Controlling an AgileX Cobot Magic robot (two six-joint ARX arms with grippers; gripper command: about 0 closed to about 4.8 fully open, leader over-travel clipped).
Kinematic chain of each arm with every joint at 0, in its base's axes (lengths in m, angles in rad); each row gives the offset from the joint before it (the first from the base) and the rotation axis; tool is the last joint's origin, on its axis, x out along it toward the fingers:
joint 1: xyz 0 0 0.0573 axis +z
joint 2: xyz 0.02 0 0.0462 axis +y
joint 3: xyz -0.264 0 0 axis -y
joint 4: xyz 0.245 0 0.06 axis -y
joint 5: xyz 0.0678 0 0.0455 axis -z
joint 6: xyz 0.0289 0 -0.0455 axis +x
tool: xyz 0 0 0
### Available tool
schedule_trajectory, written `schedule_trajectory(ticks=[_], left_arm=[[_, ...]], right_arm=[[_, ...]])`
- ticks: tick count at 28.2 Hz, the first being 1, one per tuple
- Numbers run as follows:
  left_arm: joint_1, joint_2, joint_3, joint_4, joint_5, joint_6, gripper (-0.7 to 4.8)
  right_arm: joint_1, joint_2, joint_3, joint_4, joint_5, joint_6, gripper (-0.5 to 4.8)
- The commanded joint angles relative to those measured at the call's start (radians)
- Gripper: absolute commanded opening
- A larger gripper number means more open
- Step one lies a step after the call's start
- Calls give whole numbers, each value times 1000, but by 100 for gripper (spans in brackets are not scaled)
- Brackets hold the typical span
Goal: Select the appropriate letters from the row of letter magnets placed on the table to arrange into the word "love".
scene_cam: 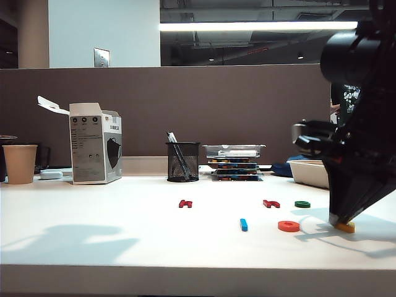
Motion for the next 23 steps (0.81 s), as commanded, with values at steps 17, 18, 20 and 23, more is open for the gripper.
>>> schedule_trajectory(ticks=[17, 18, 20, 23], left_arm=[[-1, -3, 3, 8, -3, -2, -5], [-1, -3, 3, 8, -3, -2, -5], [-1, -3, 3, 8, -3, -2, -5], [-1, -3, 3, 8, -3, -2, -5]], right_arm=[[4, 24, 7, 3, -6, 28, 63], [4, 22, 7, 3, -22, 29, 63], [4, 19, 7, 4, -51, 30, 63], [4, 11, 10, 5, -77, 34, 63]])
